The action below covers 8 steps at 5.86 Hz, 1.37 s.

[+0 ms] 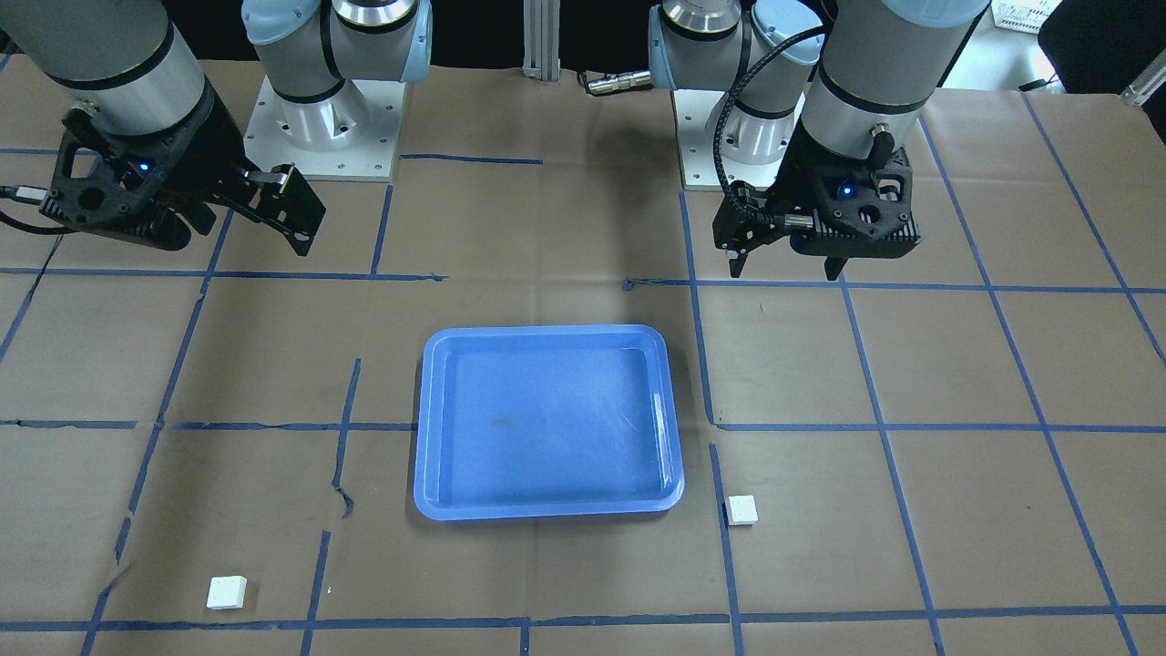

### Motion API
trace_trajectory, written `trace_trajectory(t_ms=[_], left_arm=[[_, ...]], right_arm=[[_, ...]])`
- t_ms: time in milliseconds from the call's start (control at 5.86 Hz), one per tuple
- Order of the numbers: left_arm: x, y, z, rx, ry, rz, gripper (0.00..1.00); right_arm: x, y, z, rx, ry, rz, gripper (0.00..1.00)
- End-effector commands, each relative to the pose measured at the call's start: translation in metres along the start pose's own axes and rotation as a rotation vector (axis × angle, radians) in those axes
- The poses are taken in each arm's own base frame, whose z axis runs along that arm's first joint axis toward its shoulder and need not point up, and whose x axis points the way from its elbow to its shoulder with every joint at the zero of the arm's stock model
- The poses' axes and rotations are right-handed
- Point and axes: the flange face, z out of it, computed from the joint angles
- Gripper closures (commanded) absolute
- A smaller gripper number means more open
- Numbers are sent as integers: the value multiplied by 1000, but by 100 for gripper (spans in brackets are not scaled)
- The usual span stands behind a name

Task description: Assemble white blocks and place on blue tray

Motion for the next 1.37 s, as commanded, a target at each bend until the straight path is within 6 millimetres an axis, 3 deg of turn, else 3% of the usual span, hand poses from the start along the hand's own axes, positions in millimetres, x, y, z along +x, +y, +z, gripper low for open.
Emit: trace_trajectory(t_ms=[0, 171, 683, 854, 1195], left_arm=[[1, -8, 11, -19, 10, 22, 1], [2, -10, 25, -53, 3, 32, 1], [2, -29, 79, -128, 36, 496, 1], [1, -51, 99, -84, 27, 668, 1], [1, -96, 133, 2, -5, 895, 1]], right_arm=[[0, -1, 0, 2, 0, 0, 0], [-1, -3, 1, -1, 2, -1, 0], [-2, -11, -1, 40, -3, -147, 0], [-3, -13, -1, 57, -5, -189, 0], [-3, -16, 2, 73, 7, -533, 0]])
